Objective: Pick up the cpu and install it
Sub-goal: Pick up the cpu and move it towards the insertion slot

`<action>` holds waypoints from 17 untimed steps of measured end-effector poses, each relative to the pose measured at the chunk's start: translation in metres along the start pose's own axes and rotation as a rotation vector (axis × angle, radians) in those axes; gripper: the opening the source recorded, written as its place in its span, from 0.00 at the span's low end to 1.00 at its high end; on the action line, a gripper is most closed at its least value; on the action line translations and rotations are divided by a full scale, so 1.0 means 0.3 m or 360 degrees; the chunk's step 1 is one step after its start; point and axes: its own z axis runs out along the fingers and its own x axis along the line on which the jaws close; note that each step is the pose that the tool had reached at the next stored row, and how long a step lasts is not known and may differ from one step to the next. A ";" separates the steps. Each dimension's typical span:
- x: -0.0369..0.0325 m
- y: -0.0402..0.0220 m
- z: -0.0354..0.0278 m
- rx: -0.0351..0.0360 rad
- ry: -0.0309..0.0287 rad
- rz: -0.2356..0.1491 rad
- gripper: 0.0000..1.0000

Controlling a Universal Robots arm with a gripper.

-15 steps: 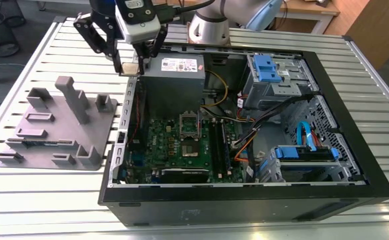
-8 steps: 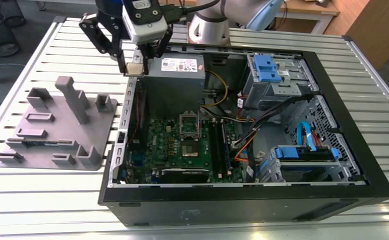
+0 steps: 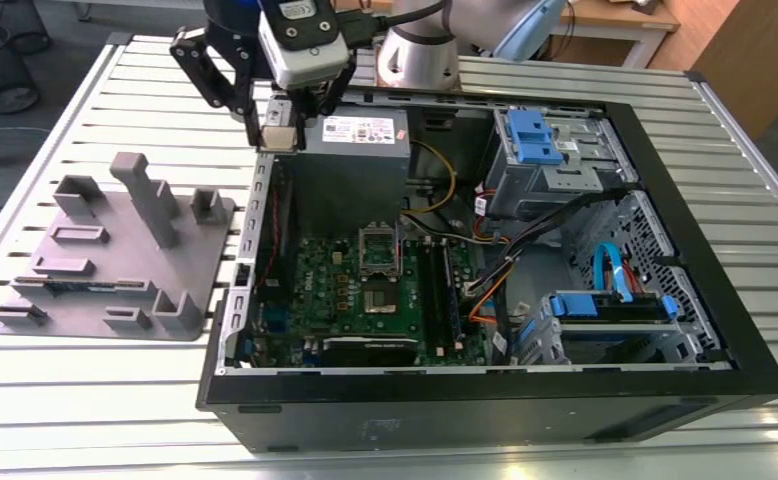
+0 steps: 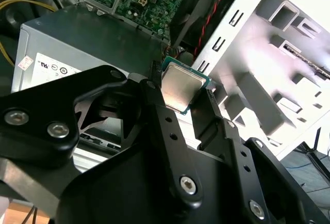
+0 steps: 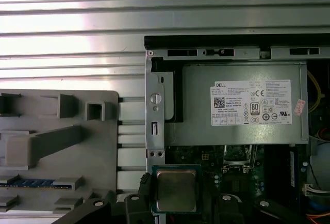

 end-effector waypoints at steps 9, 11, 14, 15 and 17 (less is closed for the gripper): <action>-0.033 0.001 0.000 0.0000 0.00001 0.0000 0.47; -0.040 0.002 0.000 0.0000 0.00000 0.0000 0.47; -0.050 0.002 0.000 0.0000 0.00001 0.0000 0.47; -0.053 0.002 0.000 0.0000 0.00000 0.0000 0.47; -0.059 0.002 0.000 0.0000 0.00000 0.0000 0.47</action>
